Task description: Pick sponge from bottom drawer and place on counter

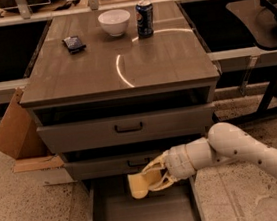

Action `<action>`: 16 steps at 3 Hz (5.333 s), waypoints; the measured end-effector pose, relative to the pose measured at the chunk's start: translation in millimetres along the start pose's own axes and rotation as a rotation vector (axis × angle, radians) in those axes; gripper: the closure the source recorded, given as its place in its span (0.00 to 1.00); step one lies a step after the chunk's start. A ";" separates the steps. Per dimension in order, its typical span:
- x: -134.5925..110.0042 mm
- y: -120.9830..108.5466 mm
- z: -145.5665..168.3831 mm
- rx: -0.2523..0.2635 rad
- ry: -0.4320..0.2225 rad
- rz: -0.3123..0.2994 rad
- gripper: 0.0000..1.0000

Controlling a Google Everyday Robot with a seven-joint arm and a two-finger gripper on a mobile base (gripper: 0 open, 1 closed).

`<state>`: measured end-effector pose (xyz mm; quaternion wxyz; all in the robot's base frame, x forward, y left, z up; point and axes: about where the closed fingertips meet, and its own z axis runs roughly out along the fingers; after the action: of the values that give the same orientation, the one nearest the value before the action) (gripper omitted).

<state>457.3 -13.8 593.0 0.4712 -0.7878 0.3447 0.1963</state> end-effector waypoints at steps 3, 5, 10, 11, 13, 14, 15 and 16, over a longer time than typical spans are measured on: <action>-36.6 -48.1 -35.9 0.047 -0.028 -0.150 1.00; -85.9 -133.0 -58.8 0.056 -0.012 -0.354 1.00; -172.8 -251.6 -128.3 0.134 0.040 -0.630 1.00; -168.6 -270.1 -129.2 0.157 0.043 -0.617 1.00; -131.9 -336.1 -139.5 0.217 0.085 -0.529 1.00; -103.3 -362.7 -141.2 0.270 0.097 -0.446 1.00; -67.3 -374.8 -141.5 0.300 0.109 -0.339 1.00; -36.8 -382.4 -140.7 0.305 0.130 -0.249 1.00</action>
Offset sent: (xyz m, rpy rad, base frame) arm 0.0003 -0.0079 0.0337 0.0283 -0.0639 0.0188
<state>708.3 -2.4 915.8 0.5826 -0.7547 0.3002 0.0310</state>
